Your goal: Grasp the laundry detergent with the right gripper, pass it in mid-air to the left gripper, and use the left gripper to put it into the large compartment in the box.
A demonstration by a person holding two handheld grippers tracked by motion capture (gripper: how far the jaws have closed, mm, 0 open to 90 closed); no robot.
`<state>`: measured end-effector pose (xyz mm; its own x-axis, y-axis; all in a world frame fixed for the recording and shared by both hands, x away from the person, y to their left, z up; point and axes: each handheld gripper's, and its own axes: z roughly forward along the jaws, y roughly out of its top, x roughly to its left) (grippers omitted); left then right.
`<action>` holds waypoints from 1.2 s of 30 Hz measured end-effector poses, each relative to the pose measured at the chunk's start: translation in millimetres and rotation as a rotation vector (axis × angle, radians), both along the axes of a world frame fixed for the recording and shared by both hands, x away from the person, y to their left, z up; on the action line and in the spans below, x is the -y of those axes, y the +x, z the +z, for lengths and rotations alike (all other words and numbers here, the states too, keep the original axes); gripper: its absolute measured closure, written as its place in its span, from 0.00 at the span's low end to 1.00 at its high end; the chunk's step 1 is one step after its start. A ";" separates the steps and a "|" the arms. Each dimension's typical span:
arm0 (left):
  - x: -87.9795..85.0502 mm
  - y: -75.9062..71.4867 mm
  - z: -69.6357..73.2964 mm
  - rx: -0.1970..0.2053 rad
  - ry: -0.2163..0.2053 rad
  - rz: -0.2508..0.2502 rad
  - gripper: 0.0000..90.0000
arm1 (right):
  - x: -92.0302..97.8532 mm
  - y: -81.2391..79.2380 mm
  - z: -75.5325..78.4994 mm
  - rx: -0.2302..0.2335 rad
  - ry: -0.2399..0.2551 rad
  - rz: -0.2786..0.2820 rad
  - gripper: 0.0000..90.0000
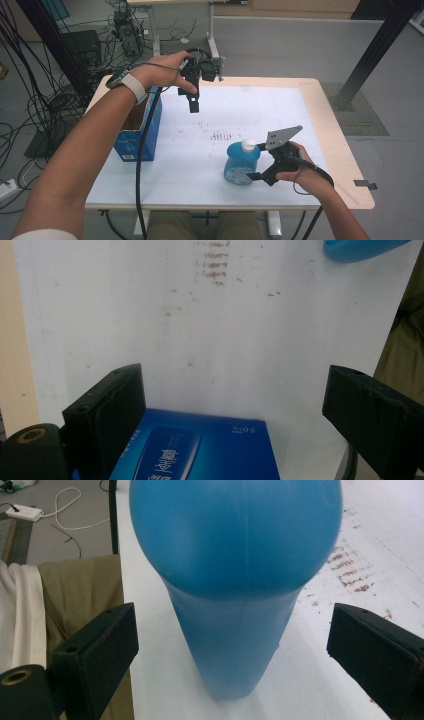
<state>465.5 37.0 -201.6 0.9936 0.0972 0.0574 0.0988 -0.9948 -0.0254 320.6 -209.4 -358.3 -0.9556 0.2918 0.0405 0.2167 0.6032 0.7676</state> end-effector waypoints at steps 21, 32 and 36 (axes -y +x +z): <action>1.3 0.0 -1.0 -0.002 0.002 -0.001 0.12 | -9.5 1.3 -11.7 0.027 0.051 -0.023 0.08; 1.2 -0.3 -0.9 -0.001 0.001 -0.002 0.12 | -10.7 1.6 -15.9 0.035 0.084 -0.030 0.10; 1.1 -0.5 -0.9 -0.001 0.001 -0.001 0.12 | -11.0 1.5 -17.2 0.036 0.088 -0.026 0.12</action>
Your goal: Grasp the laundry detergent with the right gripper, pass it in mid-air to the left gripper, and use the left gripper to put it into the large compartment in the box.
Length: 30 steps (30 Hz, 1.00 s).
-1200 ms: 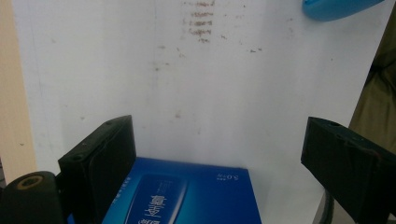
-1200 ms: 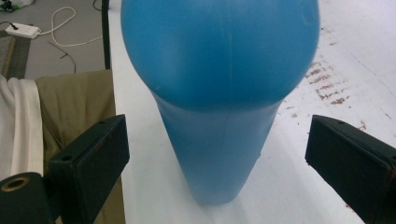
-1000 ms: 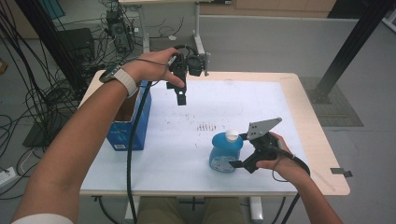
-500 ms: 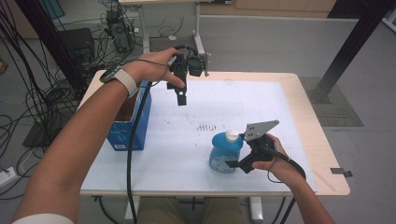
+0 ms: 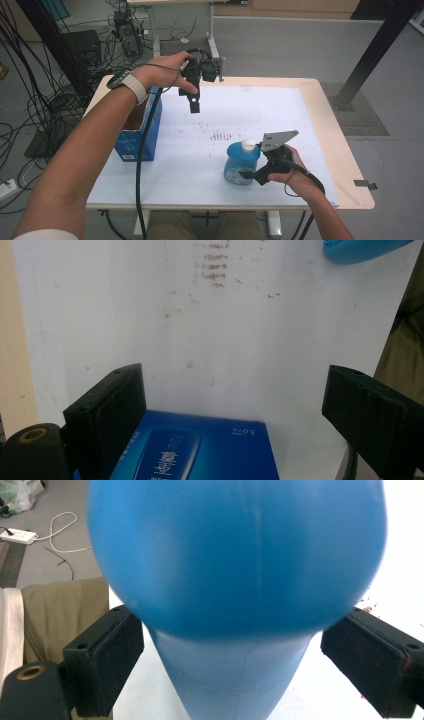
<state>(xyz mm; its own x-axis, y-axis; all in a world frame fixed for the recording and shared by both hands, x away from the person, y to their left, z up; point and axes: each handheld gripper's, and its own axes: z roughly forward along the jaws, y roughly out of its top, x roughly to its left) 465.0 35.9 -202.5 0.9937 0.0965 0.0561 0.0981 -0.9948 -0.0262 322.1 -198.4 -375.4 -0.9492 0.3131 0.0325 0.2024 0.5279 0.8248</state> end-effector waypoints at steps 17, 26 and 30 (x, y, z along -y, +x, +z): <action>0.3 0.7 -0.8 0.000 -0.002 -0.002 0.12 | -2.2 0.0 -2.5 0.003 0.006 0.016 0.16; 0.3 0.6 -1.1 0.000 -0.002 -0.002 0.12 | -3.0 -0.3 -4.4 0.011 0.009 0.022 0.20; 0.7 0.5 -1.2 -0.002 -0.002 -0.003 0.12 | -3.9 -0.5 -5.2 0.010 0.006 0.026 0.22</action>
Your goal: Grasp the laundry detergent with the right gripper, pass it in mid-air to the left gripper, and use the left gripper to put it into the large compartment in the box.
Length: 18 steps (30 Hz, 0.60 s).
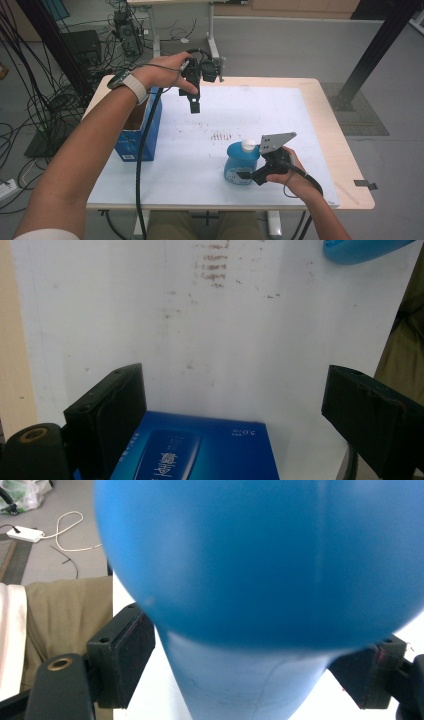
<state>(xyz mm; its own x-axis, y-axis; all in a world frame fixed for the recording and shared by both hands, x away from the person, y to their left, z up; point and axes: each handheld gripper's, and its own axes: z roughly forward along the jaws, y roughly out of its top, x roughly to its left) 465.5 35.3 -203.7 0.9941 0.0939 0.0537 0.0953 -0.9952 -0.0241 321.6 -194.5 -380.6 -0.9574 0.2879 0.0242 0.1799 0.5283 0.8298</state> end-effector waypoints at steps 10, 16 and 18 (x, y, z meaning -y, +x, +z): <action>-0.1 0.2 -0.2 0.001 -0.001 0.000 0.12 | 0.6 0.6 -2.9 -0.006 0.013 0.000 0.26; 0.2 0.3 -0.6 0.002 0.000 0.000 0.12 | 0.6 0.3 -4.4 -0.008 0.015 -0.002 0.28; 0.4 0.4 -0.8 0.002 0.002 -0.001 0.12 | 0.1 0.1 -5.0 -0.006 0.018 0.000 0.28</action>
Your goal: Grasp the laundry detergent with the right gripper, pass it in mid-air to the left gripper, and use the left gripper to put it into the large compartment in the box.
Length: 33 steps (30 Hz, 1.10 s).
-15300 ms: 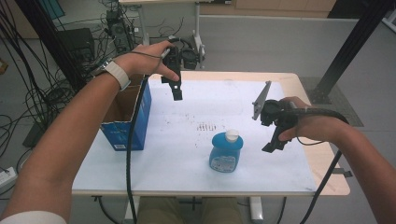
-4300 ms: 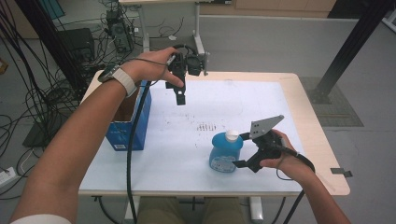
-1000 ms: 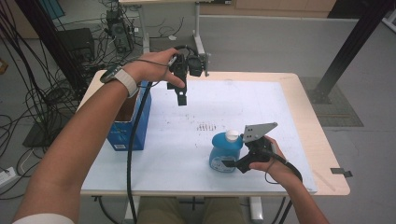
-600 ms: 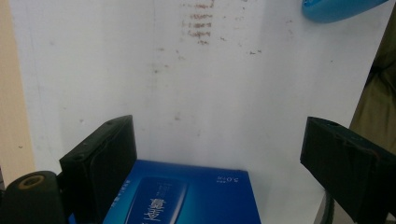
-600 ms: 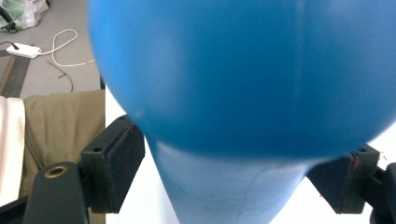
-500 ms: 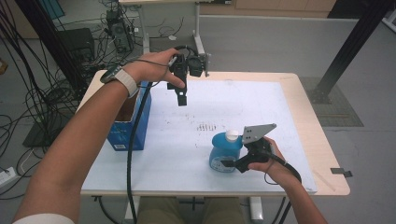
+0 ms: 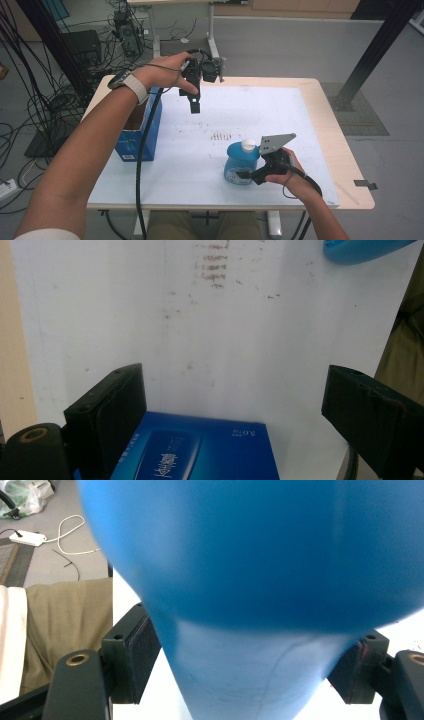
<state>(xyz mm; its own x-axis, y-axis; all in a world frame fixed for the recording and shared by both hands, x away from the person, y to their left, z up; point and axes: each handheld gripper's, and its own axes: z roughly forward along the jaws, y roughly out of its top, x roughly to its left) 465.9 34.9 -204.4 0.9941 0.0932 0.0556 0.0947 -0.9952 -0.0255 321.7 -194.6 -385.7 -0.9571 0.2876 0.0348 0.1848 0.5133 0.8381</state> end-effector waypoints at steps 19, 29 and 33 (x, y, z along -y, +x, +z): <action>1.0 -0.2 -0.1 0.000 0.003 0.001 0.12 | -1.1 -0.7 -2.1 0.017 0.018 0.002 0.32; 1.0 0.0 -0.4 0.000 0.004 0.001 0.12 | -2.2 -0.7 -4.0 0.023 0.023 0.003 0.35; 1.0 -0.1 -0.6 0.001 0.003 0.002 0.12 | -3.0 -0.8 -4.7 0.025 0.022 0.005 0.35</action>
